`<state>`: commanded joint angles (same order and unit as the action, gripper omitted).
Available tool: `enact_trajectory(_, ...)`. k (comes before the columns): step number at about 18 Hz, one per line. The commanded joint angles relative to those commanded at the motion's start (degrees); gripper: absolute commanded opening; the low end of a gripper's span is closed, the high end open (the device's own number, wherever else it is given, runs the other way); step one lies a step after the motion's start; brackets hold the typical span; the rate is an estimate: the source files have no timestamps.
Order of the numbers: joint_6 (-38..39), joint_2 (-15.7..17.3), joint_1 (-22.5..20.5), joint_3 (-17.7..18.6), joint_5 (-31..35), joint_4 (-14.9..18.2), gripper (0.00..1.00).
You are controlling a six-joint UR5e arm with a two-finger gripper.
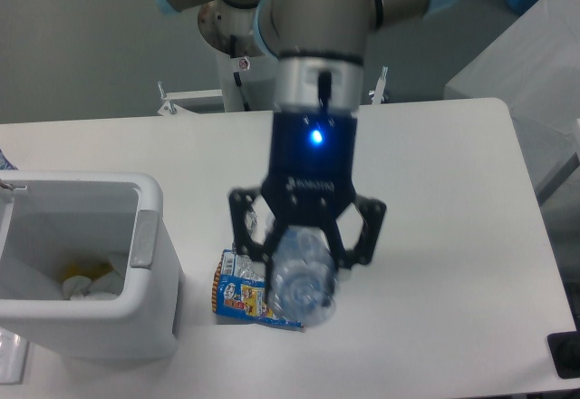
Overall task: Place the trash in the trash can
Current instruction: 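Lift the bottle and carry it over the white trash bin, then open the gripper to drop the bottle into the bin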
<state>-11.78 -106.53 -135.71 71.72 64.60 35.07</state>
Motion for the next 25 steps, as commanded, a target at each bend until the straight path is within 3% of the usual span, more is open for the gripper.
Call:
enact_trajectory(8,2.0,0.0,7.6,0.6,0.0,0.0,0.56)
enact_trajectory(15,6.8,-3.2,15.2,0.6,0.4,0.1,0.56)
enact_trajectory(20,7.2,-3.2,17.0,4.9,0.8,0.3,0.57)
enact_trajectory(22,6.9,-2.3,17.2,6.9,0.9,0.3,0.66)
enact_trajectory(24,6.9,-1.5,17.2,7.7,1.0,0.4,0.88)
enact_trajectory(25,6.8,-1.1,17.1,8.3,1.1,0.4,0.94)
